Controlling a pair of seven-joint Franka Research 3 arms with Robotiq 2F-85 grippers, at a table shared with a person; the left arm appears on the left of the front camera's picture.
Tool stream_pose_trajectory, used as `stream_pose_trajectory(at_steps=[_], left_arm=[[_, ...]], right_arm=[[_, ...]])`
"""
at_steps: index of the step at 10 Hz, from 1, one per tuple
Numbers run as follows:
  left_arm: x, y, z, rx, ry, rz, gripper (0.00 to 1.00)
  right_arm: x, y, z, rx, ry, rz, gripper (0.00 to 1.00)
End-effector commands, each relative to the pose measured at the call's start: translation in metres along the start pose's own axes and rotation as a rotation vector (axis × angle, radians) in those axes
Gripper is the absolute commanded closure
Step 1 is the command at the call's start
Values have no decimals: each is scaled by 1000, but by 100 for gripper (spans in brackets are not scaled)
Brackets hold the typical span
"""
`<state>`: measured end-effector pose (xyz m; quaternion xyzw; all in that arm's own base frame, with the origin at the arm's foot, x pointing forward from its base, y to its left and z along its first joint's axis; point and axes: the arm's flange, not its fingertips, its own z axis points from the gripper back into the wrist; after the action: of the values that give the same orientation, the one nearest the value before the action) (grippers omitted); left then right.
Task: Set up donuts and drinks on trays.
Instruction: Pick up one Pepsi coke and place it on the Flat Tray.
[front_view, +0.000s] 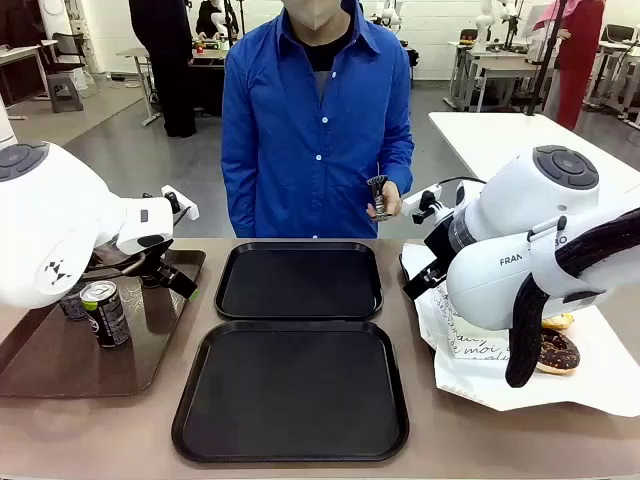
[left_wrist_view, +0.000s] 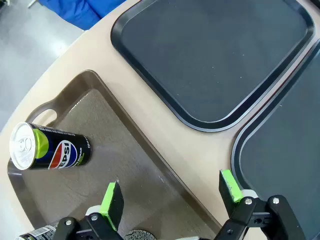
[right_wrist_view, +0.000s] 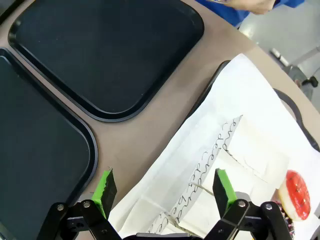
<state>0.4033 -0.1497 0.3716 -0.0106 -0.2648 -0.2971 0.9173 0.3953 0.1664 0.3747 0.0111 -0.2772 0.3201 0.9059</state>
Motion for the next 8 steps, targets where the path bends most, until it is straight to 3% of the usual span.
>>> stream_pose_trajectory(at_steps=[1, 8], left_arm=[[0, 0, 0, 0, 0, 0, 0], [0, 0, 0, 0, 0, 0, 0]], right_arm=[[0, 0, 0, 0, 0, 0, 0], [0, 0, 0, 0, 0, 0, 0]])
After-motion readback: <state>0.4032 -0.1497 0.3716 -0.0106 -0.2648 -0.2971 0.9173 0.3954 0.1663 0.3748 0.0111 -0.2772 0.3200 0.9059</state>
